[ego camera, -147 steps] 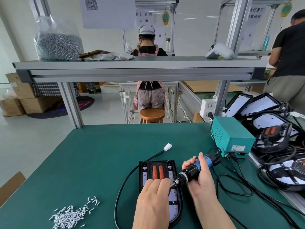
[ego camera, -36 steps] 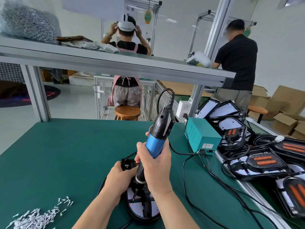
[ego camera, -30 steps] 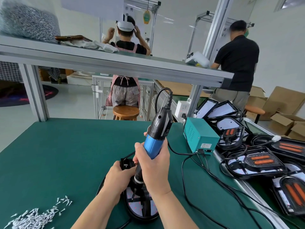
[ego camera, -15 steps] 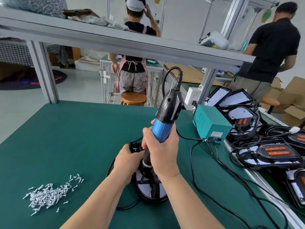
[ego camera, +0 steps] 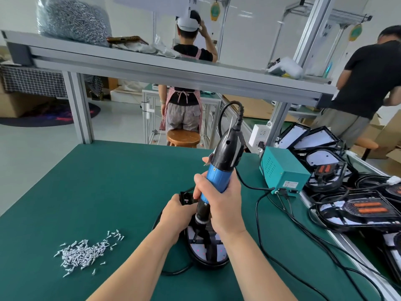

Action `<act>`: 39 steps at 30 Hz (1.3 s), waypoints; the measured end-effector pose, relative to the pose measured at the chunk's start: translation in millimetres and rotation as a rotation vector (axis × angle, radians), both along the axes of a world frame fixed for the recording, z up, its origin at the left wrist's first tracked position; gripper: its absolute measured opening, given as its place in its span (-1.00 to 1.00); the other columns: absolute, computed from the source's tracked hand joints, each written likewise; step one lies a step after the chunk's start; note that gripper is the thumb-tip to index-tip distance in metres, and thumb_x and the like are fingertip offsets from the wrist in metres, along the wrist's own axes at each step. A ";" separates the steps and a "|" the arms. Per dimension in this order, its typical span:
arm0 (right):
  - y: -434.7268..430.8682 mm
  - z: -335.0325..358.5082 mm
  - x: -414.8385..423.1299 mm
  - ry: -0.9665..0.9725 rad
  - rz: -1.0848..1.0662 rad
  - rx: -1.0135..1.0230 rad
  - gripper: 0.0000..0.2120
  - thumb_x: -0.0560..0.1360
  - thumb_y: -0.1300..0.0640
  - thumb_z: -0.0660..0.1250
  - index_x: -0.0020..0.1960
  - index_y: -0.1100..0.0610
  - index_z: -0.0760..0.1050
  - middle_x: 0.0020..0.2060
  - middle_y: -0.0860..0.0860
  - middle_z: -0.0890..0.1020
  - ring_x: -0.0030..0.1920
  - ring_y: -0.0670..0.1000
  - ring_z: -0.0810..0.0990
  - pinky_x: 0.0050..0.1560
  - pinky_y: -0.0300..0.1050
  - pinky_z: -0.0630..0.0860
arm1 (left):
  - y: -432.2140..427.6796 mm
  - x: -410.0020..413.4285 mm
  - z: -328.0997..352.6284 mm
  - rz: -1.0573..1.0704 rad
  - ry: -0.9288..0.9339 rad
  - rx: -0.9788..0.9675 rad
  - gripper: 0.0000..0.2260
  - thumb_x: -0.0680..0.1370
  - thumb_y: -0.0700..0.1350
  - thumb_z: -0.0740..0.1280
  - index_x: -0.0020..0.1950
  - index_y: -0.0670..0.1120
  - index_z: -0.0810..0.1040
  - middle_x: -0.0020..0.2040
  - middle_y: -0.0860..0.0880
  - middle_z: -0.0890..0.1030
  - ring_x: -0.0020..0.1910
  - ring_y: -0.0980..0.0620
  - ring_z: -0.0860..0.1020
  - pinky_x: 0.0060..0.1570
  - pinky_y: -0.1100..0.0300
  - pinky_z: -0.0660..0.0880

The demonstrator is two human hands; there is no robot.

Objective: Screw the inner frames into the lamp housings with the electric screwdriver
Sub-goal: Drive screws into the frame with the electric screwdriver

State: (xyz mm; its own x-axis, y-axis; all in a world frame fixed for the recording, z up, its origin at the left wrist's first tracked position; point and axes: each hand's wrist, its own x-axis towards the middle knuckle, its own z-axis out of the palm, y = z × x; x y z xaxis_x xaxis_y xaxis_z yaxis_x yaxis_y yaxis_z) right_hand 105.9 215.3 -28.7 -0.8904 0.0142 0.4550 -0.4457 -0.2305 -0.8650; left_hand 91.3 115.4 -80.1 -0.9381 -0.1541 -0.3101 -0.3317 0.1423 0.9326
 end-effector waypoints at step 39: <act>115.6 -70.5 -58.0 -0.628 -0.497 0.532 -0.63 0.40 0.22 0.41 0.14 0.07 0.38 -0.04 0.08 0.58 -0.23 0.07 0.69 -0.28 -0.02 0.60 | -8.6 -11.9 -32.5 0.004 0.075 0.156 -0.71 0.46 -0.04 0.57 0.10 -0.03 0.57 -0.18 0.11 0.75 -0.16 0.06 0.73 -0.08 0.09 0.59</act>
